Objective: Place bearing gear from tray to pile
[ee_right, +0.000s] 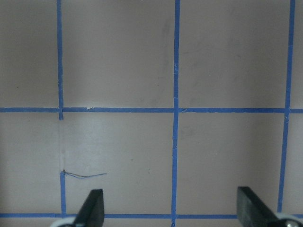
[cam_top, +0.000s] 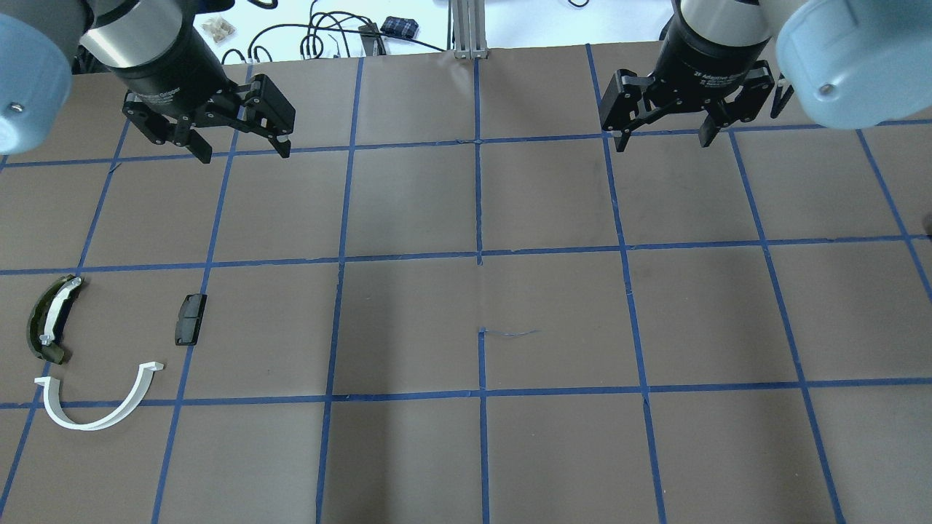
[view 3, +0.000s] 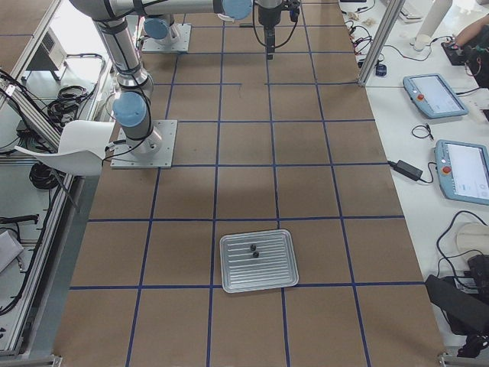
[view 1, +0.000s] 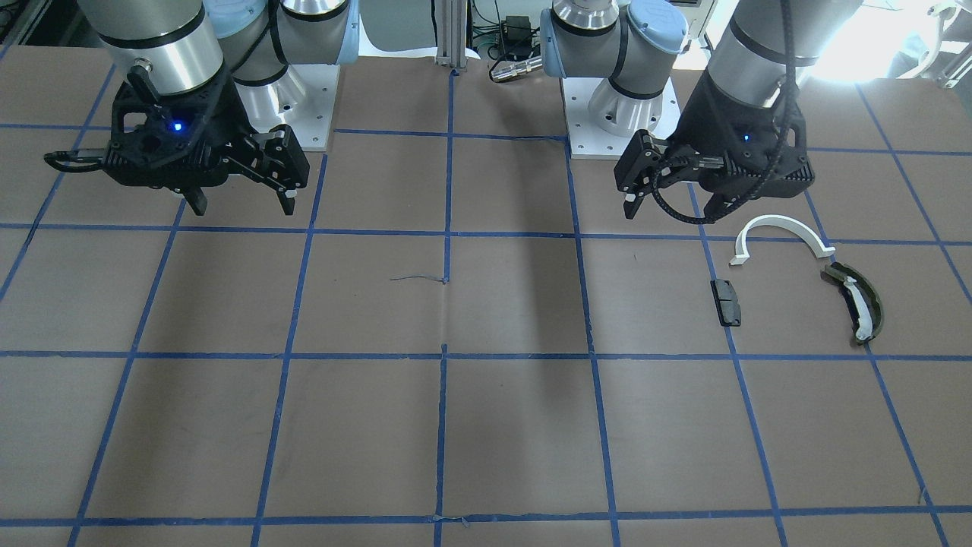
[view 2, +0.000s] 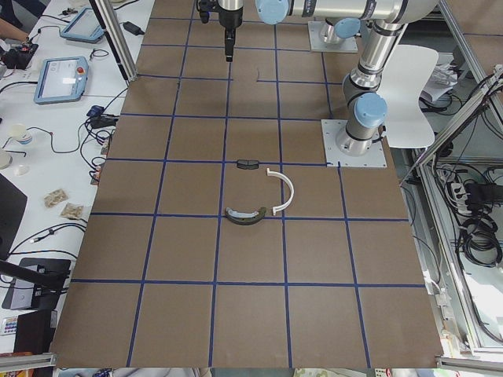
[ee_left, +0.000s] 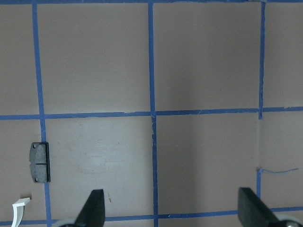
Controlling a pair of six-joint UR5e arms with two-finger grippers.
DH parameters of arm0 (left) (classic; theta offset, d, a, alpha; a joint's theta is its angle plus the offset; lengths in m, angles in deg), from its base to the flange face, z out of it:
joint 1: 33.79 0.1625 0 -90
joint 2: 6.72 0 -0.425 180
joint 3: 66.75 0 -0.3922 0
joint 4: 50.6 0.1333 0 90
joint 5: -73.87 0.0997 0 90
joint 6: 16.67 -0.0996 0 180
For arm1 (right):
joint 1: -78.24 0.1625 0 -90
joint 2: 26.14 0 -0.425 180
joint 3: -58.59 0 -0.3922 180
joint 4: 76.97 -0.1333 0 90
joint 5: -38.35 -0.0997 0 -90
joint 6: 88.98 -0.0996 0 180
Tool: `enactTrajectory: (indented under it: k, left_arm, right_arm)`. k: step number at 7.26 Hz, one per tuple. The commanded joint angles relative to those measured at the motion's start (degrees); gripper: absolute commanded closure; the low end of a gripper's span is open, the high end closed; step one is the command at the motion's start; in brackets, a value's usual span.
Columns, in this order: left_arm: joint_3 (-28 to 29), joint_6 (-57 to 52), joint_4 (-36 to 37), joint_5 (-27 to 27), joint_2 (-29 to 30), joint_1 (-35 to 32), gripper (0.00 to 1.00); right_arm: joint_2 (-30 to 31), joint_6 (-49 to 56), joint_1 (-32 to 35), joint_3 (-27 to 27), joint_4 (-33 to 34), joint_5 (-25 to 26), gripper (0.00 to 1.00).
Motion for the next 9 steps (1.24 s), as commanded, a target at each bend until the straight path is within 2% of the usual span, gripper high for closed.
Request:
enactTrajectory:
  k: [1, 2, 3, 5, 7, 9]
  left_arm:
    - [0.0, -0.2, 0.0, 0.1, -0.1, 0.0, 0.00]
    - [0.0, -0.2, 0.0, 0.1, -0.1, 0.0, 0.00]
    - [0.0, -0.2, 0.0, 0.1, -0.1, 0.0, 0.00]
    - [0.0, -0.2, 0.2, 0.1, -0.1, 0.0, 0.00]
    - [0.0, -0.2, 0.3, 0.1, -0.1, 0.1, 0.00]
    - [0.0, -0.2, 0.4, 0.1, -0.1, 0.3, 0.00]
  right_arm:
    - [-0.3, 0.7, -1.0, 0.0, 0.0, 2.0, 0.00]
    - [-0.1, 4.7, -3.4, -0.2, -2.7, 1.9, 0.00]
    - [0.0, 13.0, -8.2, 0.0, -4.0, 2.1, 0.00]
    - [-0.6, 31.1, -22.4, 0.6, -3.8, 1.9, 0.00]
    - [-6.7, 53.9, -36.5, 2.1, -3.3, 1.1, 0.00]
    - [-16.6, 72.2, -47.2, 1.5, 10.2, 1.6, 0.00]
